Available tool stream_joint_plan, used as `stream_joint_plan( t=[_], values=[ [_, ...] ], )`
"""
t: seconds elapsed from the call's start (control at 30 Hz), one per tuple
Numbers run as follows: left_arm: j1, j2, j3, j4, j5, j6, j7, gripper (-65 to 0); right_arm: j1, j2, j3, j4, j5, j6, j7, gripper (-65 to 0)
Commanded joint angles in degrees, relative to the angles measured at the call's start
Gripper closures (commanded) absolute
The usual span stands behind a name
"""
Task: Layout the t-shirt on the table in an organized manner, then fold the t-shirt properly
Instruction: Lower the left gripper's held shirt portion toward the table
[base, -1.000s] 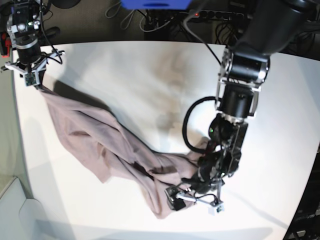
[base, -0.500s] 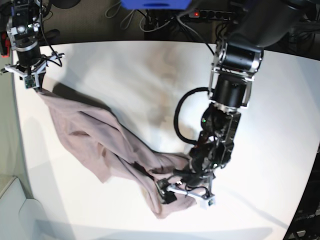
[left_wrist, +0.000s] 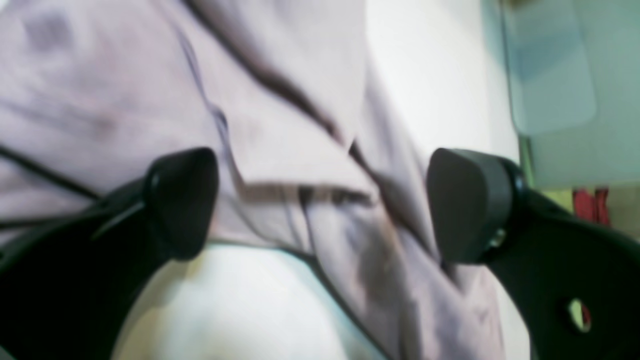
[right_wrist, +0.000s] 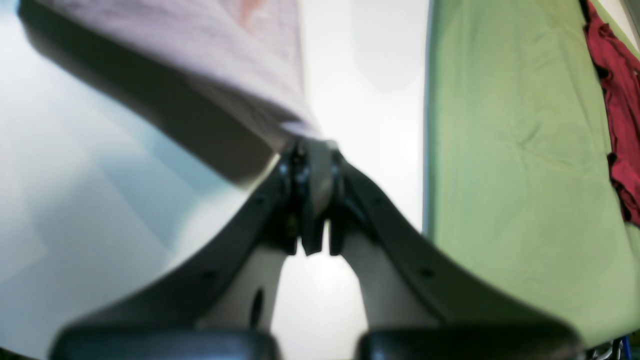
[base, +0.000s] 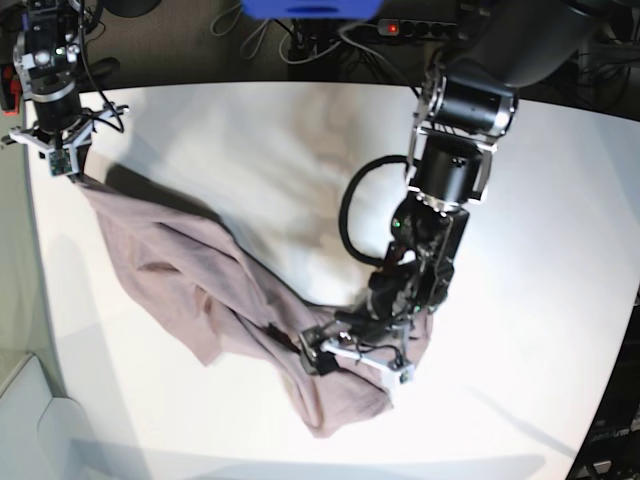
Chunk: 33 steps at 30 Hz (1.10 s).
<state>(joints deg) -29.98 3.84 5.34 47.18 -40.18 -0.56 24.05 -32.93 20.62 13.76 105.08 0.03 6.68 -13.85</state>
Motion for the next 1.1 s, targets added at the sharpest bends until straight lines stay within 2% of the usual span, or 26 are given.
stream_joint_plan(
  t=[0.0,0.1,0.17,0.27,0.4,0.47,0.67,1.07],
  values=[
    [-1.80,0.52,-0.29,0.16,-0.56,-1.86,-0.98,-65.0,-0.08,0.78,0.35,0.81,-0.08,-0.39,1.32,0.0],
    [-1.89,1.57,-0.38,-0.80,-0.39,-2.56,-1.06,-49.4,-0.08,0.78,0.35,0.81,-0.08,-0.39,1.32,0.0],
    [-1.89,1.57,-0.46,-0.80,-0.21,-2.48,-1.06,-41.3,-0.08,0.78,0.35,0.81,-0.08,-0.39,1.32,0.0],
    [-1.89,2.54,-0.46,-0.80,-0.04,-2.39,-1.06,-33.7,-0.08,0.78,0.35,0.72,-0.08,-0.39,1.23,0.0],
    [-2.24,2.71,-0.46,-0.89,-0.04,-2.39,-1.15,-33.2,-0.08,0.70,0.35,0.72,-0.08,-0.39,1.06,0.0],
    [-2.24,2.71,-0.46,-0.89,-0.04,-2.39,-1.42,-33.2,-0.08,-0.36,0.35,0.46,-0.08,-0.39,1.23,0.0],
    [-2.24,2.71,-0.46,-1.95,0.05,-2.39,-6.34,-33.2,-0.08,-0.89,0.35,0.29,-0.08,-0.39,1.14,0.0],
    [-3.47,2.71,-0.64,-6.08,-0.48,-2.39,-6.95,-33.2,-0.44,-0.89,0.44,0.29,-0.08,-0.39,0.88,0.0]
  ],
)
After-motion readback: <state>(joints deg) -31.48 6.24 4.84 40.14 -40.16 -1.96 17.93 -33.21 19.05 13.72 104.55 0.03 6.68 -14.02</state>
